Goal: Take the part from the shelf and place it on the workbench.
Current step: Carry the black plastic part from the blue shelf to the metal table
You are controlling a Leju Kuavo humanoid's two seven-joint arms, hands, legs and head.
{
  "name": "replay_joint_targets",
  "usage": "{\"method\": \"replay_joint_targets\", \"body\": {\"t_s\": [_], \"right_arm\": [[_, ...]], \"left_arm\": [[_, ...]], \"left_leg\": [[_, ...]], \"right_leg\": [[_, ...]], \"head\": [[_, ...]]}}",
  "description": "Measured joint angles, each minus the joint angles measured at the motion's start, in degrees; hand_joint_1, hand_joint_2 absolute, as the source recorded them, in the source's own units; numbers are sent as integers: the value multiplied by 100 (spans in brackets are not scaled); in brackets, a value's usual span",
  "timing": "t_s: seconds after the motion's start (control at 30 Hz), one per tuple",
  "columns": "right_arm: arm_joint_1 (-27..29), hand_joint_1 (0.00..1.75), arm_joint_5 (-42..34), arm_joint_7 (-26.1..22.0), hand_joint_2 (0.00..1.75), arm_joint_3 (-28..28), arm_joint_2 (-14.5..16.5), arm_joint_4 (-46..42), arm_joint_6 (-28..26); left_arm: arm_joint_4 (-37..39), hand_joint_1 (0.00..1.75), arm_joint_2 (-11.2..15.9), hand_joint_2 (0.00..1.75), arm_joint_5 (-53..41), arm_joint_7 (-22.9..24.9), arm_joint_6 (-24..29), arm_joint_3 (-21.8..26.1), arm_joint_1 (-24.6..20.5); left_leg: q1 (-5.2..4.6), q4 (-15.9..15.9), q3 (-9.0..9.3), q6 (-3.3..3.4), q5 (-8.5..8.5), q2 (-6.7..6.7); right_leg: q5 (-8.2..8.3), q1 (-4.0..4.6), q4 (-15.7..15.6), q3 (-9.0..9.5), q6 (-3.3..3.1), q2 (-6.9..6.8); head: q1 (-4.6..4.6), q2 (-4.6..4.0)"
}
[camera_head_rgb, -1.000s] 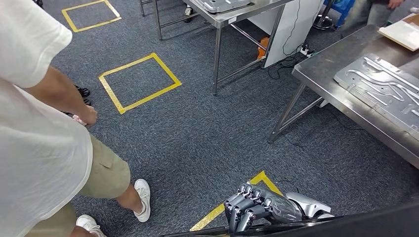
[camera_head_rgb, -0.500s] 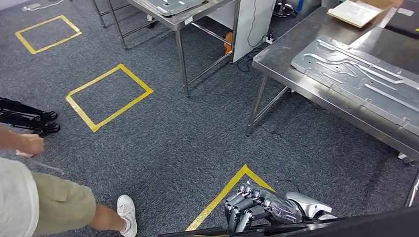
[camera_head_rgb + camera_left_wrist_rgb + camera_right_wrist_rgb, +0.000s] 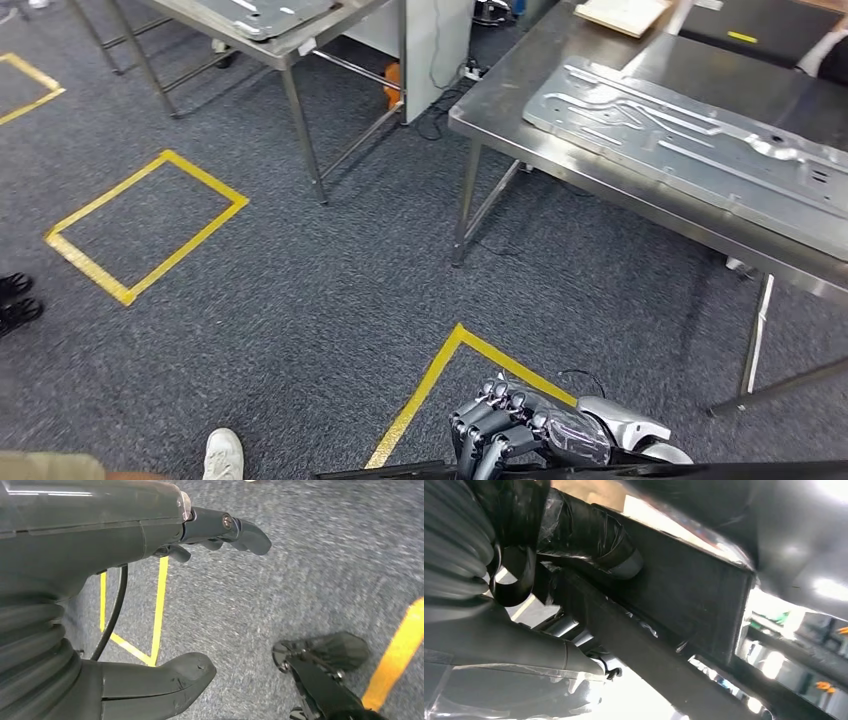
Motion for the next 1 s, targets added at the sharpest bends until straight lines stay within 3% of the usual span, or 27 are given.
{"method": "replay_joint_targets", "body": {"t_s": [0.03, 0.1, 0.13, 0.2, 0.27, 0.3, 0.37, 0.4, 0.47, 0.5, 0.53, 0.57, 0.63, 0.7, 0.77, 0.8, 0.87, 0.93, 0.97, 1.0], "right_arm": [[2, 173, 7, 5, 175, 2, 0, 1, -1], [-2, 173, 28, 16, 175, 7, 0, 1, -4], [-7, 173, 43, 22, 175, 10, 1, 1, -7], [-15, 173, 65, 31, 175, 20, 7, 1, -14], [-9, 173, 72, 32, 175, 27, 9, 0, -17], [-7, 173, 73, 31, 175, 30, 9, -1, -17], [-17, 173, 76, 29, 175, 32, 17, -3, -17], [-22, 173, 78, 29, 175, 34, 23, -2, -17], [-23, 173, 82, 31, 175, 39, 31, 0, -16], [-22, 173, 83, 32, 175, 42, 31, 1, -16], [-21, 173, 84, 34, 175, 45, 31, 2, -16], [-22, 173, 86, 35, 175, 49, 31, 2, -17], [-26, 173, 91, 42, 175, 57, 31, 7, -20], [-26, 173, 100, 57, 175, 66, 32, 15, -32], [-22, 173, 113, 83, 175, 72, 32, 19, -56], [-20, 173, 120, 95, 175, 75, 32, 20, -72], [-37, 173, 140, 114, 175, 81, 31, 24, -104], [-50, 173, 162, 124, 175, 90, 33, 43, -129], [-49, 173, 169, 128, 175, 95, 35, 56, -140], [-45, 173, 174, 133, 175, 101, 37, 70, -153]], "left_arm": [[0, 0, -10, 175, 1, -16, -1, 7, -2], [0, 0, -43, 175, 12, -62, -9, 35, -13], [0, 0, -59, 175, 26, -90, -13, 56, -18], [0, 0, -78, 175, 56, -131, -19, 87, -32], [0, 0, -91, 175, 76, -146, -24, 95, -57], [0, 0, -97, 175, 81, -151, -27, 96, -69], [0, 0, -110, 175, 87, -162, -31, 98, -83], [0, 0, -113, 175, 87, -165, -32, 101, -78], [1, 0, -117, 175, 87, -166, -34, 107, -49], [1, 0, -117, 175, 88, -168, -35, 112, -34], [1, 0, -116, 175, 94, -175, -39, 118, -25], [0, 0, -116, 175, 102, -188, -44, 125, -21], [1, 0, -114, 175, 119, -226, -57, 150, -21], [2, 0, -114, 175, 125, -252, -66, 190, -23], [2, 0, -126, 175, 126, -265, -70, 221, -35], [2, 0, -136, 175, 125, -270, -71, 229, -44], [2, 0, -163, 175, 123, -282, -72, 236, -56], [2, 0, -180, 175, 122, -297, -79, 245, -47], [2, 0, -189, 175, 125, -308, -91, 255, -41], [2, 0, -200, 175, 132, -326, -106, 266, -38]], "left_leg": [[5, 2, 25, -16, -23, 73], [8, 3, 102, -73, -79, 195], [-2, 6, 138, -113, -113, 246], [-26, 4, 193, -194, -171, 345], [-16, -8, 247, -269, -213, 428], [-1, 36, 254, -302, -263, 372], [25, 485, 75, -335, -541, 93], [23, 895, -120, -336, -741, -56], [11, 1672, -543, -328, -1008, -166], [3, 1812, -657, -315, -971, -179], [-4, 1716, -669, -290, -812, -194], [-12, 1409, -582, -252, -566, -237], [-22, 615, -320, -158, -120, -507], [-44, 221, -185, -105, 16, -700], [-53, 152, -138, -73, 21, -608], [-42, 113, -113, -48, 41, -539], [-7, 42, -74, 4, 78, -385], [-17, 31, -61, 33, 67, -225], [-19, 32, -56, 34, 55, -142], [-19, 33, -47, 28, 41, -62]], "right_leg": [[157, -23, -159, 61, 22, -33], [573, -36, -935, 448, 31, -232], [706, -19, -1281, 625, 5, -333], [765, 30, -1581, 767, -74, -420], [754, 44, -1591, 762, -168, -285], [759, 37, -1608, 772, -212, -222], [776, 18, -1644, 795, -297, -108], [772, 31, -1646, 796, -323, -53], [759, 60, -1639, 805, -354, 85], [750, 76, -1632, 816, -363, 164], [739, 89, -1621, 830, -368, 248], [725, 101, -1608, 846, -370, 331], [697, 114, -1581, 860, -352, 477], [685, 98, -1569, 840, -295, 612], [701, 79, -1591, 818, -211, 740], [694, 83, -1577, 806, -176, 699], [513, 101, -1290, 663, -111, 393], [141, 74, -566, 295, -41, 84], [8, 51, -204, 103, -9, 37], [-22, 28, 8, -17, 18, 14]], "head": [[0, 0], [1, 0], [-1, 0], [-3, 0], [-3, 0], [-4, 0], [-9, 0], [-10, 0], [-11, 0], [-11, 0], [-11, 0], [-11, 0], [-10, 0], [-10, 0], [-11, 0], [-9, 0], [-4, 0], [-1, 0], [-1, 0], [-1, 0]]}}
